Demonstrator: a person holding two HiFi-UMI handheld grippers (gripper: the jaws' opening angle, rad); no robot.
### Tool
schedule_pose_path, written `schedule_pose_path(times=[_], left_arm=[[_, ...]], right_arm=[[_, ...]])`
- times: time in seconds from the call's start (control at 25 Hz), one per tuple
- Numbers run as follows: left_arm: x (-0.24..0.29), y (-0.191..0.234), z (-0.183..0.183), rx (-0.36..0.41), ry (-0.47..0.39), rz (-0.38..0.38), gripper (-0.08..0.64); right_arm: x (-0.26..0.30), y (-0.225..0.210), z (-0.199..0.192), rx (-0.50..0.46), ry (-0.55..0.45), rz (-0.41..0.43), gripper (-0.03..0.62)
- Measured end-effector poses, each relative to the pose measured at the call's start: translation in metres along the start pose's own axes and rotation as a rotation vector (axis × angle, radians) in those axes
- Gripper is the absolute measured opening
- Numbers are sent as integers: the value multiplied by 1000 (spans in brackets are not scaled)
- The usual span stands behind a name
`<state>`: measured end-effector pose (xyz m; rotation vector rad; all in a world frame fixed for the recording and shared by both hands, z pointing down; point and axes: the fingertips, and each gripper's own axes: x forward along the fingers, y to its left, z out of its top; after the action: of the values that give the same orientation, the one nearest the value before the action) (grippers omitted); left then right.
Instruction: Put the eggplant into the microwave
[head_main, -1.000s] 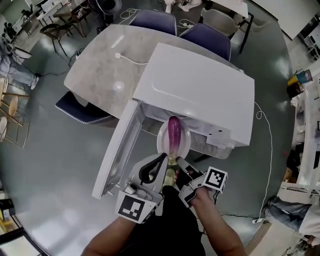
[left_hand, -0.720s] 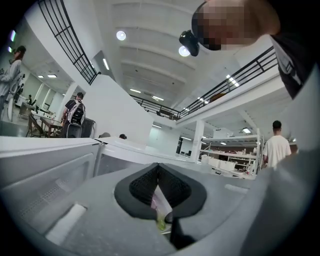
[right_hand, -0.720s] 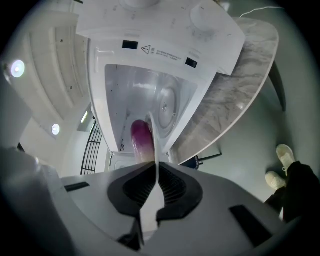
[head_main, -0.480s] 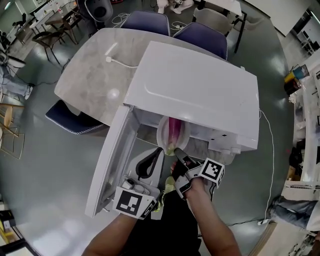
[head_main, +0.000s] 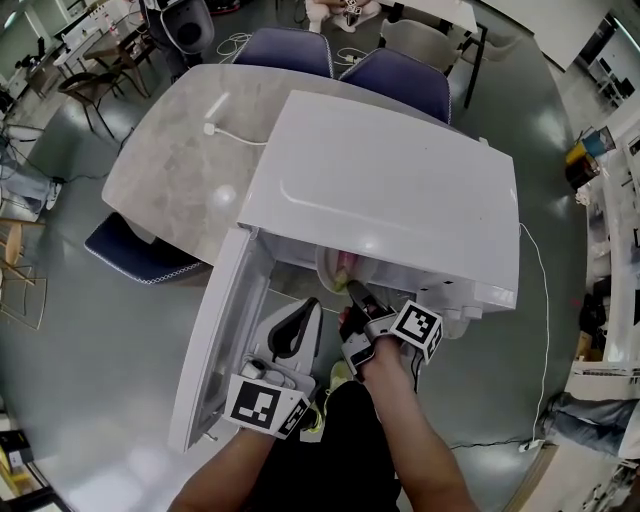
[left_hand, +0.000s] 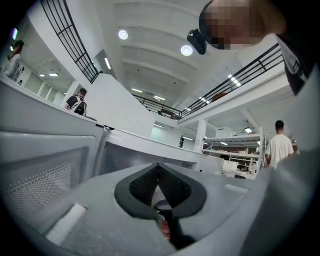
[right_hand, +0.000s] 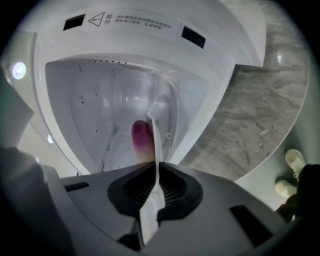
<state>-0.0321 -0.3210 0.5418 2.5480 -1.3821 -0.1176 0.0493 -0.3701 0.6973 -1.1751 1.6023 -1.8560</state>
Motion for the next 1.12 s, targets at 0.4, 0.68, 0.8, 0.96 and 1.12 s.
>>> schedule_pose_path(times=[0.4, 0.68, 0.8, 0.96, 1.12], left_arm=[[7, 9, -10, -20, 21, 5, 8], [9, 13, -17, -36, 28, 5, 8], [10, 16, -18, -41, 29, 8, 8], [11, 19, -22, -47, 36, 13, 8], [11, 22, -25, -54, 42, 18, 8]], right_arm=[[17, 1, 13, -35, -59, -7, 21], [26, 16, 28, -202, -149, 13, 34], [30, 20, 31, -360, -167, -19, 48], [34, 26, 33, -597, -174, -85, 69], [35, 29, 37, -915, -173, -221, 101]])
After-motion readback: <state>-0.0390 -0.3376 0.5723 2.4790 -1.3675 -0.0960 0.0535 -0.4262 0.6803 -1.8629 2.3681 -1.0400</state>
